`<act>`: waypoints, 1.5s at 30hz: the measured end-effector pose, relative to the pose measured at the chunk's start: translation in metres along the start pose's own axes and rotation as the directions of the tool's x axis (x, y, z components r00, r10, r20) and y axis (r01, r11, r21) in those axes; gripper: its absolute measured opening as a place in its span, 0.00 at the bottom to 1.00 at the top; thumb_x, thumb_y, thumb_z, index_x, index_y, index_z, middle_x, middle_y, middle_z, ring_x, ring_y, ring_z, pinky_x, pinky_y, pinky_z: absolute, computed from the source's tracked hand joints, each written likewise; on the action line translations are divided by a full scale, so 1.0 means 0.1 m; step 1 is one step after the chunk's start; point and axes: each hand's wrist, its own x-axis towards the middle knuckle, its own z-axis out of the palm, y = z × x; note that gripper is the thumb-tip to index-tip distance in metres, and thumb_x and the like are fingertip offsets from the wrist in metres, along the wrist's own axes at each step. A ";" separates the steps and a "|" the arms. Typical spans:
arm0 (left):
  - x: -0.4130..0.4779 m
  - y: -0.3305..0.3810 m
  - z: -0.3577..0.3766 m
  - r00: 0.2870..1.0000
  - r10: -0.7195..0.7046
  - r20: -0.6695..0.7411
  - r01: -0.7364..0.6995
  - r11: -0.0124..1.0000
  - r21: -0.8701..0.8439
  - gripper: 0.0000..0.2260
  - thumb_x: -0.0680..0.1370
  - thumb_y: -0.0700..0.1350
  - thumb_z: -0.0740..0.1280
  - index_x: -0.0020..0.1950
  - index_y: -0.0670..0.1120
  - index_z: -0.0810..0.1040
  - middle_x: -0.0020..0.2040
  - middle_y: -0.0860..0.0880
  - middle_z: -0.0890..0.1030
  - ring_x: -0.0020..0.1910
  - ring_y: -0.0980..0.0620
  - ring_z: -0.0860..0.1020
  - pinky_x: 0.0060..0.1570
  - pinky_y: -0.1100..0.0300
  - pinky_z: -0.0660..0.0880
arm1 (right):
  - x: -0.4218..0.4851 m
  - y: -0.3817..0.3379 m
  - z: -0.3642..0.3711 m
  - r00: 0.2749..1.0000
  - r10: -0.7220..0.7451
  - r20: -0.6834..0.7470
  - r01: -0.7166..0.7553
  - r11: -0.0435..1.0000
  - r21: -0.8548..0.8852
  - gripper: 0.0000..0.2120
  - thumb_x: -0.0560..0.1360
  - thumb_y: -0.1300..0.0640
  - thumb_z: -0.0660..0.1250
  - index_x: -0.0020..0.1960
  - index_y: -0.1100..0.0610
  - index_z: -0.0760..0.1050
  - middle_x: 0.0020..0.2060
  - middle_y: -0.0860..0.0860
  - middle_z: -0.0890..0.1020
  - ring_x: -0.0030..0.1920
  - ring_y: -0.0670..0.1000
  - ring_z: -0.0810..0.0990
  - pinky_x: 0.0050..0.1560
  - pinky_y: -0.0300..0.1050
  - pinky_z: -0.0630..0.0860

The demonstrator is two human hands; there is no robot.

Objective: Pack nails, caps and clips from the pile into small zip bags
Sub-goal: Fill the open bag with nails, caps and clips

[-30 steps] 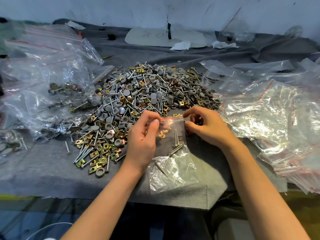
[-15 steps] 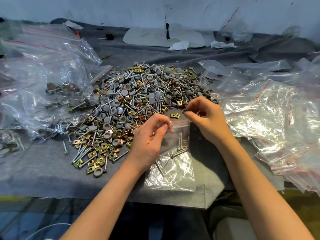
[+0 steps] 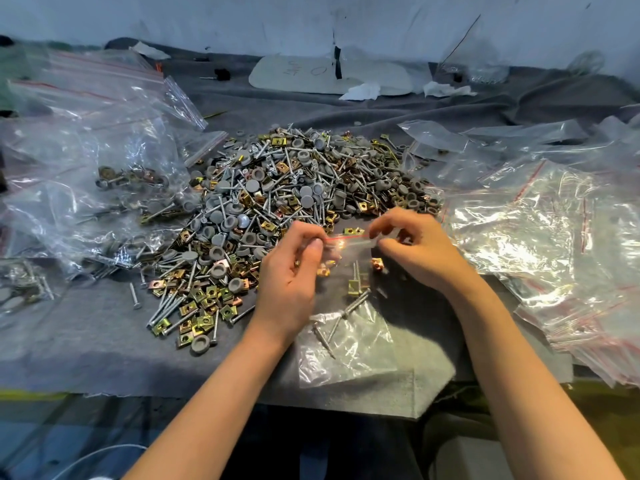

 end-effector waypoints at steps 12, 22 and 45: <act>0.02 0.00 -0.01 0.990 0.033 -0.134 -0.021 0.996 0.092 0.16 0.80 0.37 0.60 0.56 0.59 0.75 0.51 0.55 0.79 0.47 0.52 0.80 0.45 0.48 0.81 | 0.00 0.10 -0.03 0.985 0.055 0.162 -0.040 0.995 -0.093 0.08 0.70 0.61 0.74 0.46 0.54 0.78 0.52 0.50 0.77 0.53 0.49 0.77 0.55 0.41 0.73; 0.04 -0.01 0.04 1.000 -0.027 -0.004 0.027 0.941 0.338 0.06 0.78 0.43 0.68 0.53 0.45 0.83 0.55 0.51 0.74 0.56 0.55 0.76 0.60 0.60 0.76 | -0.04 -0.04 0.20 0.992 -0.116 -0.039 0.122 0.910 0.395 0.11 0.67 0.58 0.74 0.48 0.55 0.78 0.40 0.51 0.82 0.40 0.51 0.81 0.42 0.45 0.80; 0.08 -0.03 0.04 0.999 -0.026 0.046 0.006 0.918 0.397 0.05 0.80 0.41 0.65 0.44 0.46 0.76 0.47 0.53 0.73 0.47 0.61 0.73 0.46 0.75 0.67 | -0.08 -0.14 0.34 0.881 -0.468 -0.063 0.454 0.876 -0.163 0.12 0.67 0.70 0.74 0.50 0.65 0.80 0.40 0.53 0.82 0.36 0.47 0.80 0.40 0.40 0.78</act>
